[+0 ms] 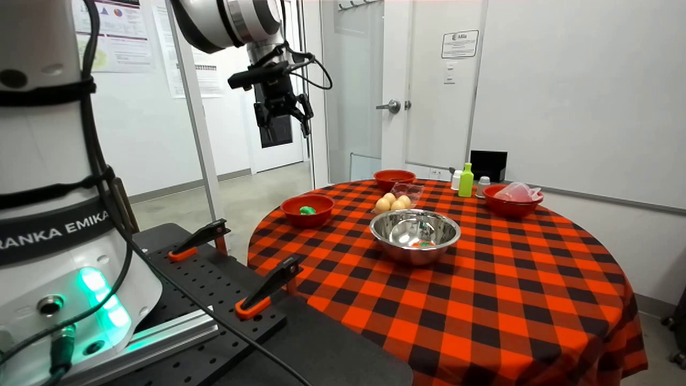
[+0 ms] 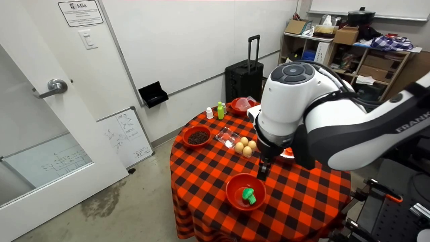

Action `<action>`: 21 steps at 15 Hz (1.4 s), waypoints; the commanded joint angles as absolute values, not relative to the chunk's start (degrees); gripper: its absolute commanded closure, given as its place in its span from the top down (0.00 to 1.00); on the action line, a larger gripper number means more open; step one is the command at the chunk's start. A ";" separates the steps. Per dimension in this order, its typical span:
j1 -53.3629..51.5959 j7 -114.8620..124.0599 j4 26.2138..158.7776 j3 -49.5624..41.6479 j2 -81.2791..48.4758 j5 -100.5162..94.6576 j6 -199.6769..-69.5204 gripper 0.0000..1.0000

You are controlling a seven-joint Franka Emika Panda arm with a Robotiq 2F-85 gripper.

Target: Put the broccoli toy on the table

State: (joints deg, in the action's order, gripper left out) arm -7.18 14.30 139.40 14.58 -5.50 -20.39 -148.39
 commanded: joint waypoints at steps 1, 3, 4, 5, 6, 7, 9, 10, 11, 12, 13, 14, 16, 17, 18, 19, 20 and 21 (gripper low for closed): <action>-9.99 15.31 132.20 10.70 -14.40 -23.33 -148.88 1.00; -11.37 14.69 129.40 9.05 -18.21 -23.06 -148.78 1.00; -12.00 14.35 127.92 8.34 -20.28 -22.60 -148.82 1.00; -12.62 14.03 126.60 7.70 -22.14 -22.22 -148.87 1.00; -13.15 13.71 125.43 7.20 -23.87 -21.63 -148.75 1.00; -13.67 13.65 124.35 6.67 -25.42 -21.17 -148.60 1.00; -14.43 13.31 122.96 6.01 -28.08 -20.12 -148.62 1.00; -14.78 13.28 122.35 5.74 -29.32 -19.68 -148.38 1.00; -15.09 13.21 121.87 5.48 -30.24 -19.48 -148.34 1.00; -15.45 13.33 121.41 5.15 -31.20 -19.38 -148.38 1.00; -15.67 13.16 121.02 4.96 -31.99 -19.13 -148.41 1.00; -15.96 13.28 120.71 4.69 -32.74 -18.90 -148.24 1.00; -16.43 13.54 120.23 4.25 -33.85 -18.40 -148.11 1.00; -16.54 13.43 120.09 4.14 -34.32 -18.11 -148.13 1.00; -16.67 13.46 119.96 3.97 -34.77 -17.80 -148.05 1.00; -16.81 13.46 119.82 3.82 -35.22 -17.60 -148.04 1.00; -16.96 13.47 119.65 3.67 -35.61 -17.48 -148.06 1.00; -17.04 13.42 119.53 3.58 -35.97 -17.39 -148.14 1.00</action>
State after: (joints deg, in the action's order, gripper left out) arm -15.60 14.32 121.32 4.76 -34.19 -19.09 -148.42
